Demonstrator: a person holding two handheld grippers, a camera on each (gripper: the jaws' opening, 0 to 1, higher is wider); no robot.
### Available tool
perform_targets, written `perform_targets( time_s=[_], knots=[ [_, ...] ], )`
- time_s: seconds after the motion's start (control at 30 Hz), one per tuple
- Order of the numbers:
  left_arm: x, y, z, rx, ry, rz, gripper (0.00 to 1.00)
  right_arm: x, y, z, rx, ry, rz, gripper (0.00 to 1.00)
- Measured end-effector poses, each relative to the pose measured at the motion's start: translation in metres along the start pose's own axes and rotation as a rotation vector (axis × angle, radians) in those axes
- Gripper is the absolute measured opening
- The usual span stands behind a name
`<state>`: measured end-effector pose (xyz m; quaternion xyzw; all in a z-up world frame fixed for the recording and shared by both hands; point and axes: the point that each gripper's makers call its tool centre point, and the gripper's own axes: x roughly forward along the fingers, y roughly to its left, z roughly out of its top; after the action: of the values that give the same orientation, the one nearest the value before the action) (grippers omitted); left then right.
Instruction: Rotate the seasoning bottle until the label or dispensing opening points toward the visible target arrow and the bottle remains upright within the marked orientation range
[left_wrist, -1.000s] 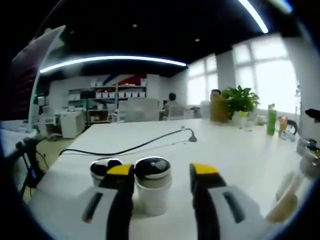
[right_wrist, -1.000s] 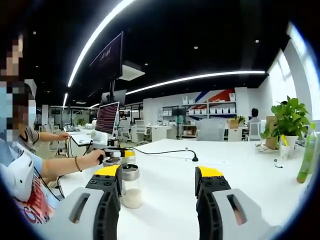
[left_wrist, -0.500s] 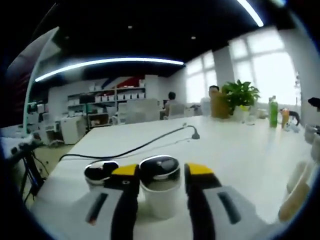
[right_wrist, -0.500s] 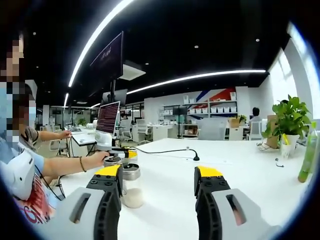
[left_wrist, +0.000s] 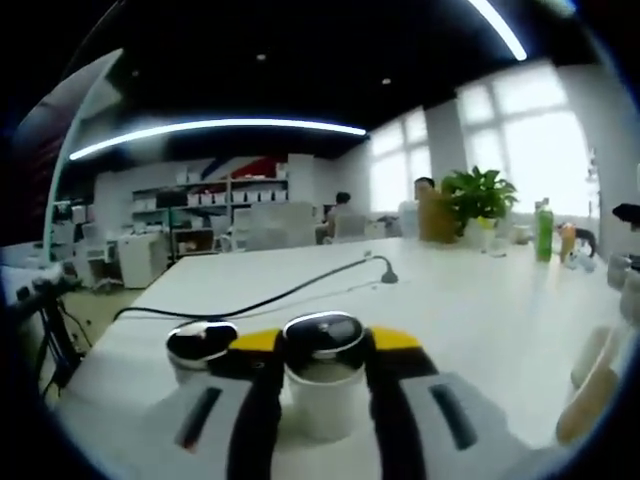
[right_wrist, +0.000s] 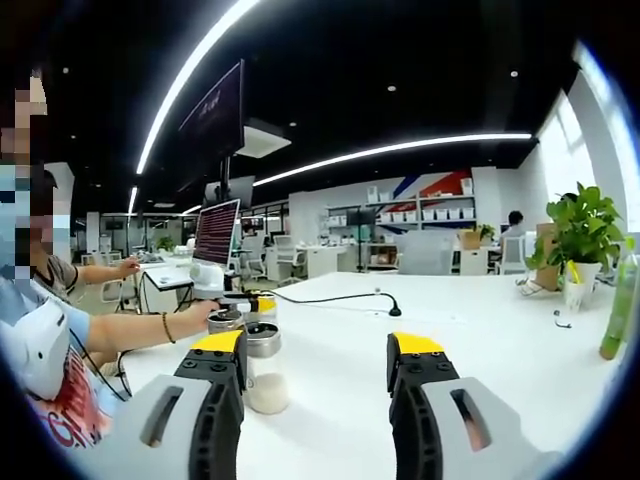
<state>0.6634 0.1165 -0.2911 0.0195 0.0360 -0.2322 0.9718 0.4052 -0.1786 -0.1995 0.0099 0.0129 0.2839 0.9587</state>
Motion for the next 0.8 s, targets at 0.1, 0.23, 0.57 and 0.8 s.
perform_targets(
  time_s=[0.1, 0.23, 0.57, 0.8],
  knots=[
    [-0.004, -0.002, 0.0, -0.006, -0.003, -0.013, 0.33, 0.0, 0.001, 0.0, -0.001, -0.001, 0.001, 0.57],
    [-0.011, -0.006, 0.005, -0.035, -0.011, -0.052, 0.32, 0.0, 0.0, -0.002, 0.003, 0.002, -0.001, 0.57],
    [-0.047, -0.017, 0.023, -0.026, -0.039, -0.133, 0.32, -0.001, 0.0, 0.0, -0.004, -0.002, -0.003, 0.57],
    [-0.075, -0.027, 0.03, -0.022, -0.042, -0.19, 0.32, 0.001, 0.005, 0.0, -0.007, 0.002, 0.008, 0.57]
  ],
)
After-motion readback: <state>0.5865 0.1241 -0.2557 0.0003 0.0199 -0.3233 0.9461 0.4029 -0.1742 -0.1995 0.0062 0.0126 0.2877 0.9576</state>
